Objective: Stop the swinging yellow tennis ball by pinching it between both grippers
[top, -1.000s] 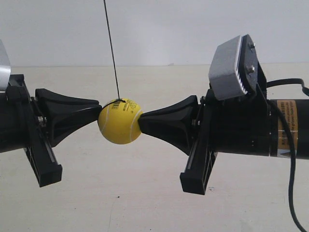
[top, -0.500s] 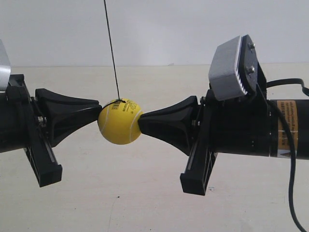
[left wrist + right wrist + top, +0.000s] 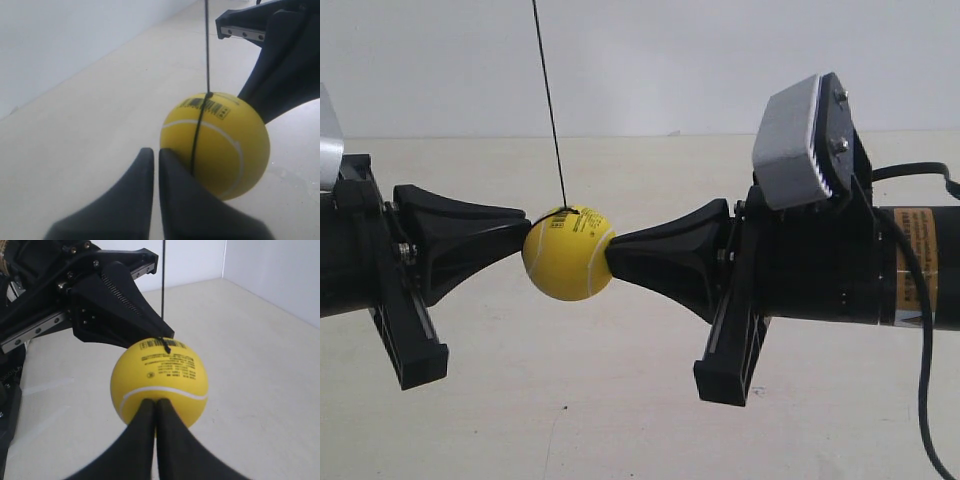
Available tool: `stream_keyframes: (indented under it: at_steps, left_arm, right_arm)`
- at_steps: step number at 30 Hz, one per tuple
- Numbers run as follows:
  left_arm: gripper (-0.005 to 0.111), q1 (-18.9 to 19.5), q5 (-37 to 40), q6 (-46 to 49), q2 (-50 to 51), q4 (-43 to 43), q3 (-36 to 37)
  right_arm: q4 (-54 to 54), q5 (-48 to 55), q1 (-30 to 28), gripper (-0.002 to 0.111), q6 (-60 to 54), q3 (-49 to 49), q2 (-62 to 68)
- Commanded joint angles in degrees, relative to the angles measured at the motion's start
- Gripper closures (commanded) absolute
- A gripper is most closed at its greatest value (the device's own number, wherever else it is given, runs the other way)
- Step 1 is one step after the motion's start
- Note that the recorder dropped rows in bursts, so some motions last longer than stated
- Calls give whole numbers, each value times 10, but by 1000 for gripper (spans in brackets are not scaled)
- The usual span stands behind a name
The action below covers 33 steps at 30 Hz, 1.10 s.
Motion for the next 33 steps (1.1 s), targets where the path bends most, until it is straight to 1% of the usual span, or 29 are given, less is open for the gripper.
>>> stream_keyframes:
  at_steps: [1, 21, 27, 33]
  left_arm:
    - [102, -4, -25, -5, 0, 10, 2]
    - [102, -4, -23, -5, 0, 10, 2]
    - [102, -4, 45, -12, -3, 5, 2]
    - [102, -4, 106, -25, -21, -10, 2]
  right_arm:
    - [3, -7, 0, 108, 2, -3, 1]
    - [3, -7, 0, 108, 2, -3, 1]
    - [3, -5, 0, 108, -1, -3, 1]
    - [15, 33, 0, 108, -8, -3, 1]
